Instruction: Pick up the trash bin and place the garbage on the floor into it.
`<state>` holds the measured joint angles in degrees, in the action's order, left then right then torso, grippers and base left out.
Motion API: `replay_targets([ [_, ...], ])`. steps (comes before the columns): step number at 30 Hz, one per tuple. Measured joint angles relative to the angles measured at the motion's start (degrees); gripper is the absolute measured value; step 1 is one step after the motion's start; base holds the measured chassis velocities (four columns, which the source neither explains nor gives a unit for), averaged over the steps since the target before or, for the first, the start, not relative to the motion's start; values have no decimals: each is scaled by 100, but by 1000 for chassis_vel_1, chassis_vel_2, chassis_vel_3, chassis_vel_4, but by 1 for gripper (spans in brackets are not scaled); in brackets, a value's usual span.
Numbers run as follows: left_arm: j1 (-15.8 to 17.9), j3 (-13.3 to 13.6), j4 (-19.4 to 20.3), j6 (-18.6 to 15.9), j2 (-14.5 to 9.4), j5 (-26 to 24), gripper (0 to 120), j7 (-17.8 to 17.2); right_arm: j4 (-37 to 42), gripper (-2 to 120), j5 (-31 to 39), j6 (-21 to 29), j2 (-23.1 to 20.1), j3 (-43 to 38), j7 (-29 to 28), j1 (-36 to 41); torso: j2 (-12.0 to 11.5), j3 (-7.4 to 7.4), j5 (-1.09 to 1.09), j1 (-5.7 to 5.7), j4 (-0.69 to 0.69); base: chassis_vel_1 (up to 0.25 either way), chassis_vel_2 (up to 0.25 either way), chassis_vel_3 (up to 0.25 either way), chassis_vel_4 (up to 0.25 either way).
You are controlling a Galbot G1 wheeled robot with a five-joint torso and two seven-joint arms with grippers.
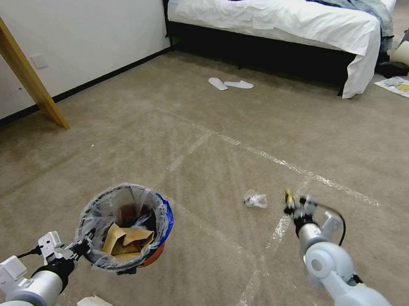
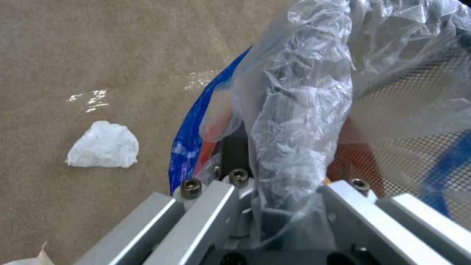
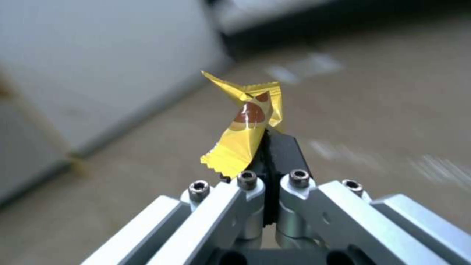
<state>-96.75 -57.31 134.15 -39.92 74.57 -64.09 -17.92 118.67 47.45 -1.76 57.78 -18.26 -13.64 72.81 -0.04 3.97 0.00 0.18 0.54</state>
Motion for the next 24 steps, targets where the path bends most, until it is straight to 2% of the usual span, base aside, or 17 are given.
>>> replay_targets([
  [1, -2, 10, 26, -7, -9, -19, 1, 0, 278, 0, 74, -204, -216, 142, 290, -132, 0, 0, 1, 0, 1, 0, 0, 0, 0],
  [5, -3, 35, 72, -21, -23, -46, 1, -5, 645, 0, 308, -405, -550, 347, 698, -420, 0, 0, 0, 0, 2, 0, 0, 0, 0],
  [7, -1, 52, 129, -45, -50, -112, 1, -31, 970, 0, 727, -498, -920, 656, 1121, -960, 0, 0, 0, 0, 2, 0, 0, 0, 0],
  [11, -1, 61, 160, -57, -79, -135, 1, -37, 1095, 0, 1048, -477, -1106, 951, 1213, -1386, 0, 0, 1, 0, 2, 0, 0, 0, 0],
  [14, 51, 103, 201, -94, -129, -200, 1, -59, 1258, 0, 1772, -254, -1294, 1831, 1183, -2399, 0, 0, 1, 0, 1, 0, 0, 0, 0],
  [17, 58, 109, 207, -99, -134, -206, 1, -63, 1269, 0, 1875, -207, -1301, 2014, 1141, -2601, 0, 0, 0, 0, 3, 0, 0, 0, 0],
  [19, 68, 145, 233, -124, -175, -227, 1, -73, 1244, 0, 2289, 85, -1196, 3168, 794, -3724, 0, 1, -1, 0, 0, 0, 0, 0, 0],
  [20, 71, 146, 236, -126, -184, -226, 1, -75, 1224, 0, 2445, 296, -1104, 3489, 659, -4016, 0, 1, -1, 1, 0, 0, 0, 0, 0],
  [21, 71, 146, 236, -126, -184, -226, 1, -75, 1224, 0, 2445, 296, -1104, 3489, 659, -4016, 0, 1, -1, 1, 0, 0, 0, 0, 0],
  [23, 80, 135, 242, -129, -195, -231, 1, -75, 1148, 0, 2690, 697, -802, 4207, 266, -4552, 0, 1, 0, 0, 1, 0, 0, 0, 0],
  [24, 80, 135, 242, -129, -195, -231, 1, -75, 1148, 0, 2690, 697, -802, 4207, 266, -4552, 0, 1, 0, 0, 1, 0, 0, 0, 0],
])
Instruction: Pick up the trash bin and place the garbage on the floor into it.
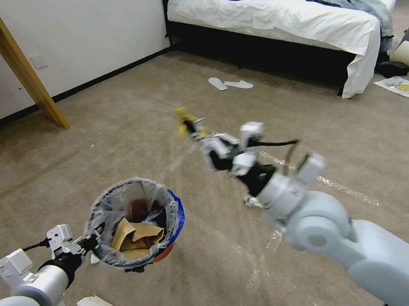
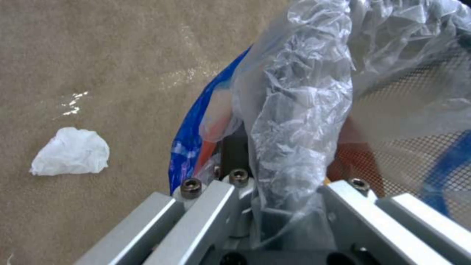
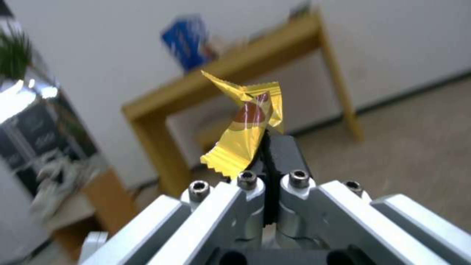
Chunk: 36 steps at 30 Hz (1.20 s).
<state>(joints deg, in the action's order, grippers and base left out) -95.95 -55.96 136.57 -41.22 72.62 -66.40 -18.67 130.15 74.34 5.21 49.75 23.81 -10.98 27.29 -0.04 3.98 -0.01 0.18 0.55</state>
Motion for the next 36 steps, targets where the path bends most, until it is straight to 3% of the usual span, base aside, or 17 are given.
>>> replay_targets([
  [5, -22, -70, 3, 0, -54, -27, 1, -2, -188, 0, 235, 379, 437, 981, -563, -622, 0, 0, 0, 0, -1, 0, 0, 0, 0],
  [14, 31, -112, 11, 0, -100, -110, 1, -23, -628, 0, 276, 823, 824, 1698, -1130, -1022, 0, 0, 0, 0, 0, 0, 0, 0, 0],
  [36, 92, -121, -15, -1, -151, -195, 1, -66, -1024, 0, 24, 1123, 821, 1876, -1318, -761, 0, -1, 2, 0, 0, 0, 0, 0, 0],
])
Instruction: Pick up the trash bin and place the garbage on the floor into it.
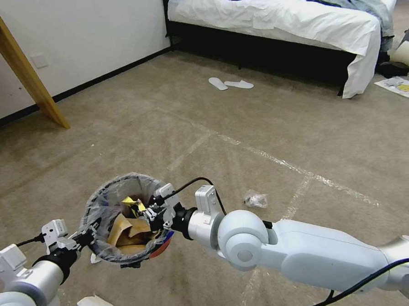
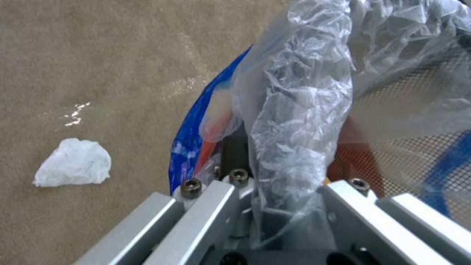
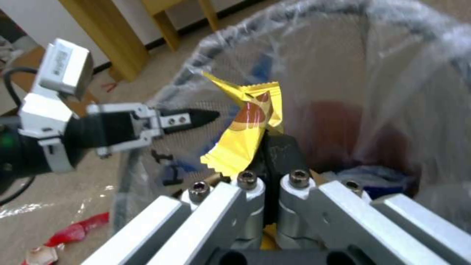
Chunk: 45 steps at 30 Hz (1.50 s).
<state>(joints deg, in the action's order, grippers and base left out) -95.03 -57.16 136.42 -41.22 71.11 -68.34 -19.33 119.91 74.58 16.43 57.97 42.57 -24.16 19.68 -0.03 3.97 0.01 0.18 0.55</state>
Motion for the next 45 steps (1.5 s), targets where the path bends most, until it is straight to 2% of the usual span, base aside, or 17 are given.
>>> replay_targets([
  [12, -22, -3, 2, 0, 32, 9, 1, -1, -118, 0, -192, 29, -73, 20, -51, 243, 0, 0, 0, 0, 0, 0, 0, 0, 0],
  [14, -40, -12, 5, 0, 43, 13, 1, -1, -132, 14, -218, 28, -49, 31, -51, 262, 0, 0, 0, 0, 0, 0, 0, 0, 0],
  [15, -40, -12, 5, 0, 43, 13, 1, -1, -132, 14, -218, 28, -49, 31, -51, 262, 0, 0, 0, 0, 0, 0, 0, 0, 0],
  [19, -50, -18, 6, 0, 64, 23, 1, -2, -132, 29, -229, 28, -56, 29, -30, 264, 0, 0, 0, 0, 0, 0, 0, 0, 0],
  [20, -50, -18, 6, 0, 64, 23, 1, -2, -132, 29, -229, 28, -56, 29, -30, 264, 0, 0, 0, 0, 0, 0, 0, 0, 0],
  [22, -57, -17, 6, 0, 92, 35, 1, -1, -121, 42, -230, 28, -64, 15, -11, 268, 0, 0, 0, 0, 0, 0, 0, 0, 0],
  [23, -57, -17, 6, 0, 92, 35, 1, -1, -121, 42, -230, 28, -64, 15, -11, 268, 0, 0, 0, 0, 0, 0, 0, 0, 0],
  [25, -61, -14, 9, 0, 102, 42, 1, 6, -114, 52, -233, 24, -65, 6, 9, 268, 0, 0, 0, 0, 0, 0, 0, 0, 0],
  [26, -61, -14, 9, 0, 102, 42, 1, 6, -114, 52, -233, 24, -65, 6, 9, 268, 0, 0, 0, 0, 0, 0, 0, 0, 0],
  [28, -65, -18, 11, 0, 102, 45, 1, 9, -110, 64, -243, 19, -68, -6, 30, 268, 0, 0, 0, 0, 0, 0, 0, 0, 0],
  [30, -66, -23, 11, 1, 102, 47, 1, 9, -110, 65, -247, 17, -69, -9, 37, 268, 0, 0, 0, 0, 0, 0, 0, 0, 0],
  [31, -76, -29, 11, 3, 103, 52, 1, 9, -109, 73, -251, 8, -65, -21, 49, 267, 0, 0, 0, 0, 0, 0, 0, 0, 0],
  [32, -76, -29, 11, 3, 103, 52, 1, 9, -109, 73, -251, 8, -65, -21, 49, 267, 0, 0, 0, 0, 0, 0, 0, 0, 0],
  [34, -81, -29, 9, 5, 115, 58, 1, 16, -105, 85, -254, -19, -42, -61, 85, 271, 0, 0, 0, 0, 0, 0, 0, 0, 0],
  [35, -81, -29, 9, 5, 115, 58, 1, 16, -105, 85, -254, -19, -42, -61, 85, 271, 0, 0, 0, 0, 0, 0, 0, 0, 0],
  [37, -81, -28, 6, 7, 116, 67, 1, 20, -97, 96, -254, -47, -9, -122, 108, 284, 0, 0, -1, 0, 0, 0, 0, 0, 0],
  [45, -76, -29, -22, 10, 110, 72, 1, 24, -156, 100, -367, -154, 11, -205, 177, 319, 0, 0, -1, 0, 0, 0, 0, 0, 0],
])
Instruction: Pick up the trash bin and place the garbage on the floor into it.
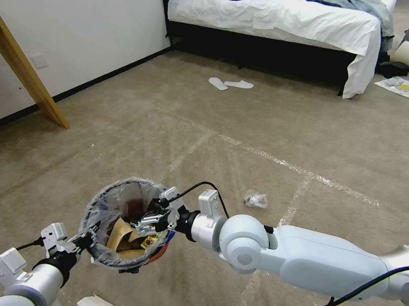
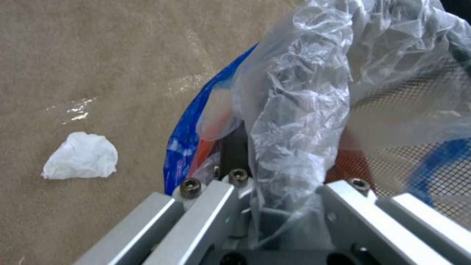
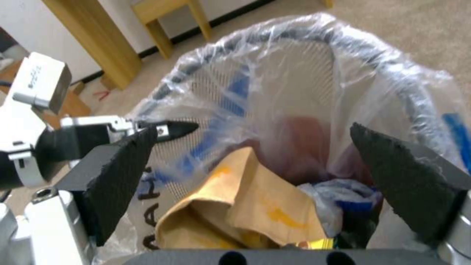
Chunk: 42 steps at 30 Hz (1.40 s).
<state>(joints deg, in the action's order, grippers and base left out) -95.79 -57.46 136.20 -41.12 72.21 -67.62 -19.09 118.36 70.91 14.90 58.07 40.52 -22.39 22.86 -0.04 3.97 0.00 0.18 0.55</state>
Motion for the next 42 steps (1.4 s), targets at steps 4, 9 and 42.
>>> replay_targets([
  [4, 40, 2, -58, 3, 7, 32, 1, 4, 12, 100, -164, -232, 46, -278, 227, 145, 0, 0, 0, 0, 0, 0, 0, 0, 0],
  [9, 34, -7, -88, 8, 2, 47, 1, 9, 21, 100, -491, -599, 67, -792, 704, 324, 0, 0, 0, 0, 0, 0, 0, 0, 0],
  [42, 2, -93, -87, 173, 275, 462, 1, 44, 1185, 100, -4531, -2671, 359, -7885, 1827, 5717, 1, -1, 1, -1, 1, 0, 0, 0, 0],
])
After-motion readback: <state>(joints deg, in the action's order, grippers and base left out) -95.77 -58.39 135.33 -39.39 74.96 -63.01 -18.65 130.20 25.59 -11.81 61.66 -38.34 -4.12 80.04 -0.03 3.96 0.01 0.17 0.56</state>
